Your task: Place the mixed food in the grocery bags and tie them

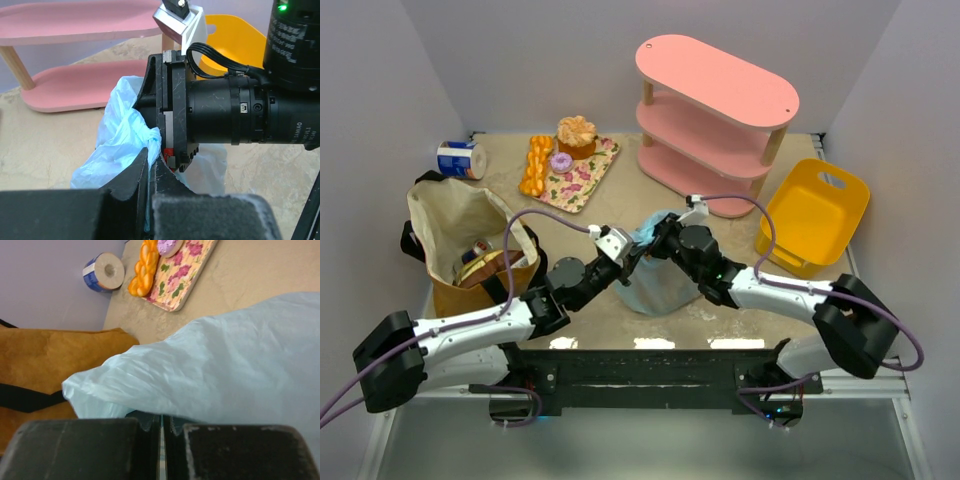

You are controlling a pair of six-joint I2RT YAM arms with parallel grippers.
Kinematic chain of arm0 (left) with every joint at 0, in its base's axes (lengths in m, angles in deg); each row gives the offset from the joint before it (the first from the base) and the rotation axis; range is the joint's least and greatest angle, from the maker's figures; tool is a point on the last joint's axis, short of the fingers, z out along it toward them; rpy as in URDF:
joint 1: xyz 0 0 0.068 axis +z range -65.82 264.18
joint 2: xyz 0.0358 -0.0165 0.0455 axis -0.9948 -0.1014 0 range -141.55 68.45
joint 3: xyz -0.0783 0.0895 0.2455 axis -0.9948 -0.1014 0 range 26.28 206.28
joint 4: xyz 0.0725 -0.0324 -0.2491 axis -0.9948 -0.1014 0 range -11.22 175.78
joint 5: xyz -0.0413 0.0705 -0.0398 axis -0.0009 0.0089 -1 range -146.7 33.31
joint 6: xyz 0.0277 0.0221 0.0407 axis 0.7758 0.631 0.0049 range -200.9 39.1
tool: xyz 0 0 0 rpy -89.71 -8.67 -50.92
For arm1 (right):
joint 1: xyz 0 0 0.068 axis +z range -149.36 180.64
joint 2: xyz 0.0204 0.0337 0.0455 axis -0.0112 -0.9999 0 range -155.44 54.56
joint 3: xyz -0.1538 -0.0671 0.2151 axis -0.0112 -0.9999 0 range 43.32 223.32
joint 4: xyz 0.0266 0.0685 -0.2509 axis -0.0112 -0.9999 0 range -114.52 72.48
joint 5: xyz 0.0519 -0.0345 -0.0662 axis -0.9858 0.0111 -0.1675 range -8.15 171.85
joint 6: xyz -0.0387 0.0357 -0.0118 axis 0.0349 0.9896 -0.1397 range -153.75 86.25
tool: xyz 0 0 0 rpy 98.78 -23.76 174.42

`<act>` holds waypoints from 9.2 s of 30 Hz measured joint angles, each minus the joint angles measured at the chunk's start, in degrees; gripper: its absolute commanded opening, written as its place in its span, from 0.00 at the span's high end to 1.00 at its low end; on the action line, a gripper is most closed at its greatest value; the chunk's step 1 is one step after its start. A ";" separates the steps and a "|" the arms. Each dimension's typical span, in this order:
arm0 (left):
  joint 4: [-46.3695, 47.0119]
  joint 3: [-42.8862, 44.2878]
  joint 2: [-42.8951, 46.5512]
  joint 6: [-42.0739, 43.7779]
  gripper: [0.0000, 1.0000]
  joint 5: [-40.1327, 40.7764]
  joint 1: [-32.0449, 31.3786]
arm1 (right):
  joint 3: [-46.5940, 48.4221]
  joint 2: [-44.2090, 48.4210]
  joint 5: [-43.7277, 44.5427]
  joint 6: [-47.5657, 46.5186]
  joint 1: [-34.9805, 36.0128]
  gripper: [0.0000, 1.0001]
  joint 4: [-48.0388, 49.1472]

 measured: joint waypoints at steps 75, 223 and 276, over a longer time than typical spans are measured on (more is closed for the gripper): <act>1.05 -1.92 0.35 8.02 1.00 -5.09 1.16 | 8.83 -1.33 -21.22 13.05 -4.52 0.63 -11.89; 17.38 -3.98 -8.79 -35.17 1.00 -32.28 16.37 | 5.29 38.82 -39.28 -21.38 -16.35 0.31 -51.01; -16.72 1.05 2.25 -25.05 1.00 -25.16 37.59 | -4.57 29.92 1.44 -17.25 -19.02 1.00 -46.45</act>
